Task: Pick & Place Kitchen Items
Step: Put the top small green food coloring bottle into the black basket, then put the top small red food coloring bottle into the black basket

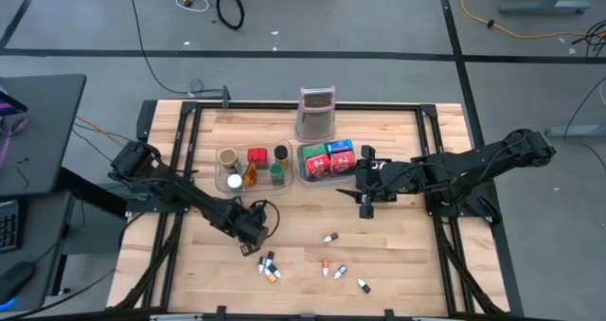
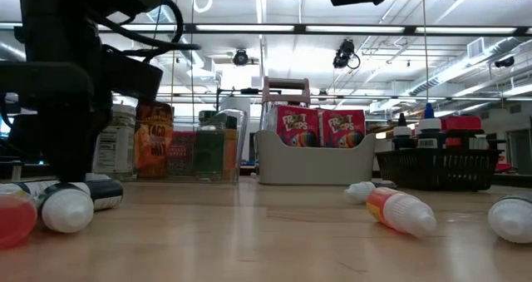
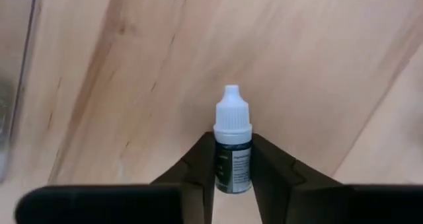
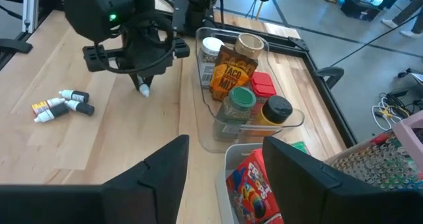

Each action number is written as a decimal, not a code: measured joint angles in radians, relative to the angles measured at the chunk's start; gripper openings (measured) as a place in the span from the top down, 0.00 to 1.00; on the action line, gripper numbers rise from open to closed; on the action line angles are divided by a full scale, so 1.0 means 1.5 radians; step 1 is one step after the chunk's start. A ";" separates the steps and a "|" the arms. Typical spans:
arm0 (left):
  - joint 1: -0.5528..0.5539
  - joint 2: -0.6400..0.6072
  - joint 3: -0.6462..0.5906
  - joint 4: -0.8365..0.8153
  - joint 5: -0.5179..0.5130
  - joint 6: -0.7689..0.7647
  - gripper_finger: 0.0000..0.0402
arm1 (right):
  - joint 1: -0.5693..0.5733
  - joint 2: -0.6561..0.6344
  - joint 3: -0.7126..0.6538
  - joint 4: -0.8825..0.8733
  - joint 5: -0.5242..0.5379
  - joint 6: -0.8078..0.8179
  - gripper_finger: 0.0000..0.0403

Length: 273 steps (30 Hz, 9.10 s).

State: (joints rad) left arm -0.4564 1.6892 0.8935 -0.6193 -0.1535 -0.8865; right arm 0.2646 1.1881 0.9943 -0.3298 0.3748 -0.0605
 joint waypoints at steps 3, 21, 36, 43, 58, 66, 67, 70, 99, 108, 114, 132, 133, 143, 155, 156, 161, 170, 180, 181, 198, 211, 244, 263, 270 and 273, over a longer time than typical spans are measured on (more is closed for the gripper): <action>0.000 0.004 0.018 0.010 -0.024 0.005 0.81 | 0.000 0.000 0.000 0.001 0.000 0.000 0.49; 0.077 0.000 0.106 0.372 -0.167 0.319 0.76 | 0.028 -0.004 0.000 -0.216 -0.051 0.137 0.49; 0.135 -0.001 0.106 0.503 -0.145 0.479 0.76 | 0.104 -0.014 -0.067 -0.232 0.118 0.255 0.49; 0.135 -0.002 0.106 0.559 -0.146 0.505 0.77 | 0.091 -0.012 -0.211 0.241 0.093 0.058 0.49; 0.135 -0.002 0.106 0.690 -0.149 0.614 0.76 | 0.037 -0.003 -0.313 0.629 -0.071 0.091 0.49; 0.135 -0.002 0.106 0.723 -0.158 0.655 0.76 | 0.029 0.078 -0.313 0.748 -0.082 0.047 0.49; 0.135 -0.002 0.106 0.722 -0.158 0.655 0.76 | 0.029 0.089 -0.313 0.770 -0.081 0.043 0.49; 0.135 -0.002 0.106 0.721 -0.158 0.653 0.76 | 0.028 0.112 -0.313 0.811 -0.080 0.028 0.52; 0.135 -0.001 0.106 0.696 -0.235 0.669 0.60 | 0.013 0.101 -0.311 0.750 -0.052 0.010 0.79; 0.137 -0.002 0.106 0.657 -0.334 0.673 0.49 | 0.014 -0.066 -0.313 0.430 -0.033 0.073 0.80; 0.135 -0.002 0.106 0.658 -0.321 0.704 0.48 | 0.014 -0.211 -0.313 0.190 0.030 0.141 0.80; 0.134 -0.002 0.106 0.656 -0.284 0.727 0.48 | 0.014 -0.395 -0.313 -0.264 0.024 0.349 0.80; 0.134 -0.002 0.106 0.656 -0.284 0.728 0.48 | 0.014 -0.392 -0.313 -0.280 0.018 0.368 0.80; 0.134 -0.002 0.106 0.656 -0.284 0.728 0.48 | 0.013 -0.377 -0.404 -0.177 0.030 0.366 0.77; 0.134 -0.002 0.106 0.656 -0.284 0.728 0.48 | 0.013 -0.372 -0.418 -0.169 0.074 0.375 0.57; 0.134 -0.002 0.106 0.656 -0.284 0.728 0.48 | 0.013 -0.372 -0.418 -0.166 0.071 0.374 0.56; 0.134 -0.002 0.106 0.656 -0.284 0.728 0.48 | 0.013 -0.372 -0.418 -0.149 0.067 0.367 0.55; 0.134 -0.002 0.106 0.656 -0.284 0.728 0.48 | 0.014 -0.372 -0.398 -0.154 -0.091 0.392 0.57; 0.134 -0.002 0.106 0.656 -0.284 0.728 0.48 | 0.014 -0.373 -0.392 0.025 -0.190 0.292 0.57; 0.134 -0.002 0.106 0.656 -0.284 0.728 0.48 | 0.014 -0.373 -0.391 0.068 -0.194 0.270 0.57; 0.134 -0.002 0.106 0.656 -0.284 0.728 0.48 | 0.013 -0.365 -0.391 0.509 -0.197 -0.043 0.58; 0.134 -0.002 0.106 0.656 -0.284 0.728 0.48 | 0.013 -0.273 -0.391 0.520 -0.196 -0.042 0.58; 0.133 -0.002 0.106 0.689 -0.275 0.687 0.48 | 0.014 -0.118 -0.391 0.536 -0.294 0.001 0.58; -0.020 -0.214 0.106 0.453 -0.480 0.620 0.48 | 0.048 0.180 -0.356 0.609 -0.296 0.034 0.46; -0.063 -0.290 0.086 0.251 -0.408 0.482 0.48 | 0.049 0.305 -0.244 0.496 -0.287 0.055 0.42; -0.069 -0.290 0.049 0.266 -0.364 0.456 0.48 | 0.048 0.341 -0.201 0.417 -0.273 0.070 0.42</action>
State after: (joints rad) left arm -0.5598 1.2545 0.9665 -0.2203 -0.7002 -0.2022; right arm 0.3365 1.7001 0.6927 0.2962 -0.0349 0.0448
